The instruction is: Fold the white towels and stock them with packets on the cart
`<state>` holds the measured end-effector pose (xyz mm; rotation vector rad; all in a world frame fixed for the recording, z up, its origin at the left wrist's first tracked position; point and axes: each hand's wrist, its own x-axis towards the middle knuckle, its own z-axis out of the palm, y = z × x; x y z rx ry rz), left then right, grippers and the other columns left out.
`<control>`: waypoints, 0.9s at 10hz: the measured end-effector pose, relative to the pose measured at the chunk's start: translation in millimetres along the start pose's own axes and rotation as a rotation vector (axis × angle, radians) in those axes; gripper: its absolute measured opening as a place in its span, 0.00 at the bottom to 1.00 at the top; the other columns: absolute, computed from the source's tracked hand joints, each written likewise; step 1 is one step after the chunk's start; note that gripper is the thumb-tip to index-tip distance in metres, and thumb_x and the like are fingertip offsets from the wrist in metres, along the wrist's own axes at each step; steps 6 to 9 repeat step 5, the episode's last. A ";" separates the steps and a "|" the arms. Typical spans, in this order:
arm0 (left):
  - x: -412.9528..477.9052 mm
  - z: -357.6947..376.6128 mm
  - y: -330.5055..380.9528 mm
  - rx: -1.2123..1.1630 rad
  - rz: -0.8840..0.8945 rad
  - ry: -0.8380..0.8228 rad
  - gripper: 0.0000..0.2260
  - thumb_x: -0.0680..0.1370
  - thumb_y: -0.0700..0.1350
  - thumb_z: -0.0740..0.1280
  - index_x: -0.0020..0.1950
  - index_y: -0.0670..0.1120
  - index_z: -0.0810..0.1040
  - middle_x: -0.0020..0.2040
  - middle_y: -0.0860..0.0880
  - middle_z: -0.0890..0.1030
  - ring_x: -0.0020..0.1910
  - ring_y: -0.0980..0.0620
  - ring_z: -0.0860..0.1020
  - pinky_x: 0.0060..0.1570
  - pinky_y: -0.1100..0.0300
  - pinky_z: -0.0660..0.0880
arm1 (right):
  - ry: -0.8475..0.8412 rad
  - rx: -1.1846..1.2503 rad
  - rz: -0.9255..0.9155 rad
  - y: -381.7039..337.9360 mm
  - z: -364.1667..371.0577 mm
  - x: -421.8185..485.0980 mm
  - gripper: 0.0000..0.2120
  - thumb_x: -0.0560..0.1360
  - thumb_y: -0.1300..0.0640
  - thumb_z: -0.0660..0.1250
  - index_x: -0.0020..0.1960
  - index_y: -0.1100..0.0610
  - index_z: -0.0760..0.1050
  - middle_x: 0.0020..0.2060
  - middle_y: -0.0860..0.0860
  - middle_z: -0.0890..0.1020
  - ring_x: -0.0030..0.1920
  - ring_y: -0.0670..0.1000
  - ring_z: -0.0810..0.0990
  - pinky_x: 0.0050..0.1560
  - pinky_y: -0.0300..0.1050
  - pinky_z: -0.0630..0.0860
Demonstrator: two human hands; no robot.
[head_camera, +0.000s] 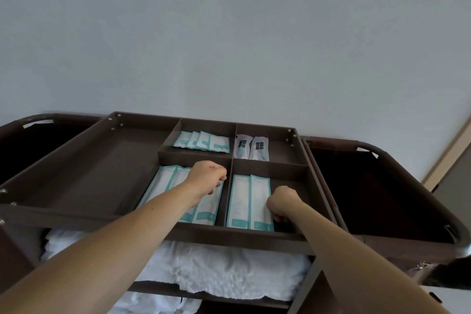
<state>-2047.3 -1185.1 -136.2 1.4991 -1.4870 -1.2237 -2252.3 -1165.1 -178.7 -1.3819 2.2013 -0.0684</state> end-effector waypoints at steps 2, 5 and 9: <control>-1.7 -1.6 4.3 0.045 0.039 -0.018 0.04 0.74 0.39 0.65 0.40 0.42 0.78 0.42 0.44 0.75 0.41 0.48 0.71 0.36 0.56 0.67 | 0.052 0.012 0.002 -0.2 -0.9 -7.5 0.04 0.76 0.61 0.63 0.45 0.59 0.75 0.42 0.54 0.82 0.41 0.53 0.83 0.39 0.43 0.81; -12.7 -0.2 3.5 0.423 0.158 0.097 0.15 0.78 0.46 0.66 0.64 0.45 0.78 0.58 0.49 0.80 0.59 0.49 0.77 0.61 0.54 0.73 | 0.283 -0.024 -0.193 -5.3 -5.4 -14.4 0.12 0.79 0.50 0.60 0.60 0.55 0.72 0.45 0.50 0.80 0.42 0.50 0.81 0.47 0.48 0.81; -12.7 -0.2 3.5 0.423 0.158 0.097 0.15 0.78 0.46 0.66 0.64 0.45 0.78 0.58 0.49 0.80 0.59 0.49 0.77 0.61 0.54 0.73 | 0.283 -0.024 -0.193 -5.3 -5.4 -14.4 0.12 0.79 0.50 0.60 0.60 0.55 0.72 0.45 0.50 0.80 0.42 0.50 0.81 0.47 0.48 0.81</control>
